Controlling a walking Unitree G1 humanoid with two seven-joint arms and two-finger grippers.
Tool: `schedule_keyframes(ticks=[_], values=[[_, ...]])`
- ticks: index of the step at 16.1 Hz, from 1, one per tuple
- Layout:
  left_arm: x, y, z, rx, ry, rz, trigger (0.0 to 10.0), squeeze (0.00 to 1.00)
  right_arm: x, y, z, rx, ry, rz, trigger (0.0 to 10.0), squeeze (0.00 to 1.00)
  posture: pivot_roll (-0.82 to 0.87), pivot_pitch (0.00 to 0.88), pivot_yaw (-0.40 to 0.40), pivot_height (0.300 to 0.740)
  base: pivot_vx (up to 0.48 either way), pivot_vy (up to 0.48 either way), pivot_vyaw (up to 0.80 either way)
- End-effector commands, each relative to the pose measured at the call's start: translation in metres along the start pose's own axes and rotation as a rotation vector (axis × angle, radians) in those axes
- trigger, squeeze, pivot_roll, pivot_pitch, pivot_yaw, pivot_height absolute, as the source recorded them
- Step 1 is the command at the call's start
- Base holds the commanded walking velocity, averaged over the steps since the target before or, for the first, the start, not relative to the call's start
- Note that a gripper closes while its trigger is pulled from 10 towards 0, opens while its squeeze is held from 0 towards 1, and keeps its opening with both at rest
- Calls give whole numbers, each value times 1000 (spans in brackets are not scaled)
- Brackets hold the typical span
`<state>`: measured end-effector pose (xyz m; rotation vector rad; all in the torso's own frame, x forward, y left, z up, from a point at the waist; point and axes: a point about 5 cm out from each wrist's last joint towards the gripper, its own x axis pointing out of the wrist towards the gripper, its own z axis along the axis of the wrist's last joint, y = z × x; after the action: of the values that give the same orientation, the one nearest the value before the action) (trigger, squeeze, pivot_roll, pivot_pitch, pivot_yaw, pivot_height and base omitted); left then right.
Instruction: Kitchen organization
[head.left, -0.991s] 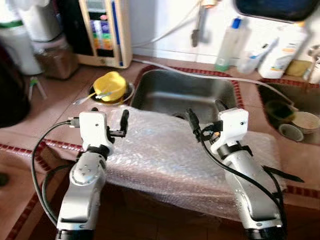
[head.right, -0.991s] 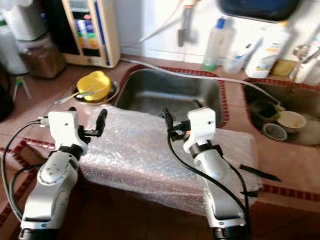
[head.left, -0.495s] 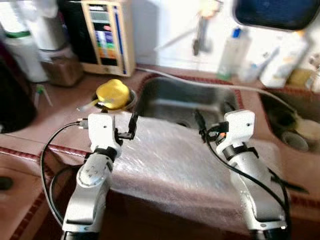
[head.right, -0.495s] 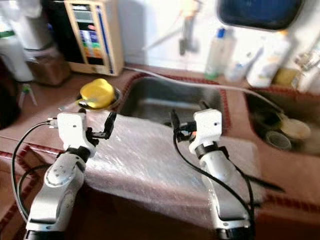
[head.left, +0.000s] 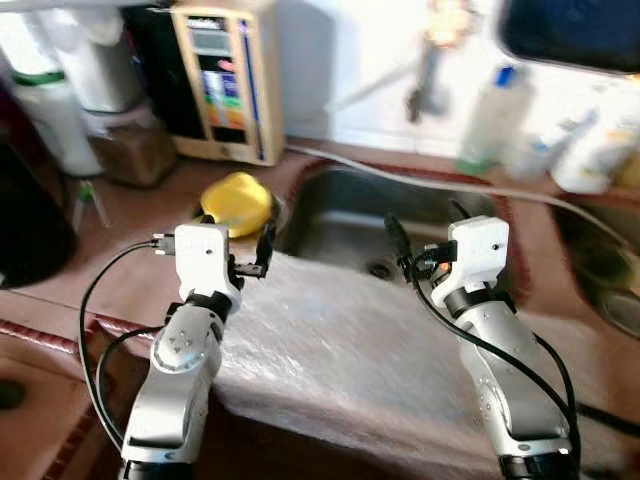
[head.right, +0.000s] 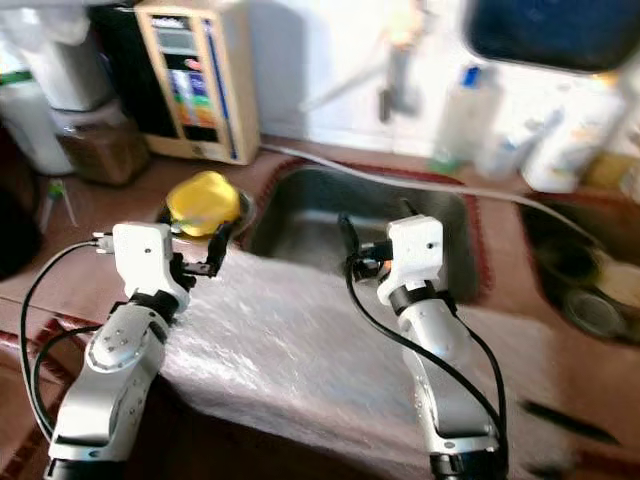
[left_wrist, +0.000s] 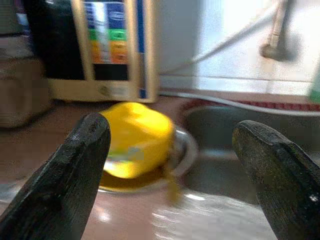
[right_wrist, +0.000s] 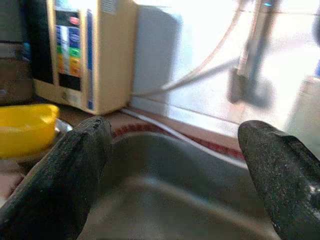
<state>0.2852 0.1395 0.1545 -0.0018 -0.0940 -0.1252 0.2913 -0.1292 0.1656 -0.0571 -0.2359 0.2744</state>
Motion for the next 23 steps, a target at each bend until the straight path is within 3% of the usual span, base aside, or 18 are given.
schedule_keyframes(ticks=[1,19,23], values=[[0,3,0,5,8,8,10000,0,2,4,4,-7,-14,18,10000,0,-19,54,7,740,285,0,0],[1,-4,-1,-10,-3,8,10000,0,2,2,2,-27,-6,44,10000,0,-26,40,-17,740,30,0,0],[2,-5,-2,-17,-2,9,10000,0,2,2,2,-32,-1,52,10000,0,-26,34,-19,740,0,-351,0]])
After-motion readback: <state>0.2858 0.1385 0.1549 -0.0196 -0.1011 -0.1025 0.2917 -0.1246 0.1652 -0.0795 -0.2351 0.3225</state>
